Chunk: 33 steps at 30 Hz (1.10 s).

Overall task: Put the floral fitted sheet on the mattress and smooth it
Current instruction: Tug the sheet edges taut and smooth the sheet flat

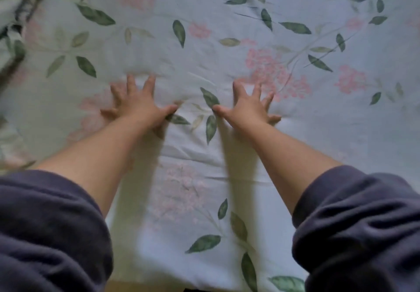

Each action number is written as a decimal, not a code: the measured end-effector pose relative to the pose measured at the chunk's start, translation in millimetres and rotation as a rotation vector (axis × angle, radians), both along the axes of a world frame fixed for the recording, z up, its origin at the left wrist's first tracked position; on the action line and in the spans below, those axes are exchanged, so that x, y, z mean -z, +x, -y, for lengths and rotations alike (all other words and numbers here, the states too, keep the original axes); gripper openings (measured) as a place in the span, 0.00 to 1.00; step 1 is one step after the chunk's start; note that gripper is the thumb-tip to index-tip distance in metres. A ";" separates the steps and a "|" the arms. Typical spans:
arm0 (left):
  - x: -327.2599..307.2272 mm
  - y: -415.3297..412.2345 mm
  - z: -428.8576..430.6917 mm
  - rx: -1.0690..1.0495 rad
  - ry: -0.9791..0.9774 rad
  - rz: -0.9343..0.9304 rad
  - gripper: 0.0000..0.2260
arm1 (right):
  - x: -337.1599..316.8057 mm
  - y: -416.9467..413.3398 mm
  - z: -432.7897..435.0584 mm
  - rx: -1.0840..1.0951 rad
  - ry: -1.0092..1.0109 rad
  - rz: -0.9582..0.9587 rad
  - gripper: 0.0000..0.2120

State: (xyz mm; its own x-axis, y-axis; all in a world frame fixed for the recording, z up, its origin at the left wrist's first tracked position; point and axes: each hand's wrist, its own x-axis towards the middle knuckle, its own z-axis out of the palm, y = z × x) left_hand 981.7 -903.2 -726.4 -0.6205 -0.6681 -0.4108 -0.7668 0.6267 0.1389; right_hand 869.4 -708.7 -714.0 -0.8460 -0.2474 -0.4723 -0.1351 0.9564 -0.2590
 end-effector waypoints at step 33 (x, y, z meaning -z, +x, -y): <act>-71.7 198.1 92.2 0.163 -0.081 -0.030 0.30 | -59.8 156.6 109.8 -0.573 -0.071 -0.055 0.35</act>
State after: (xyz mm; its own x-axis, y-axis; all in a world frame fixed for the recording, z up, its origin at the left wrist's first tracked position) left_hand 1179.8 -995.4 -654.7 -0.7341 -0.5879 -0.3398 -0.6507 0.7521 0.1043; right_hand 1026.0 -818.5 -654.1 -0.5901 -0.7028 -0.3974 -0.6415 0.7070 -0.2977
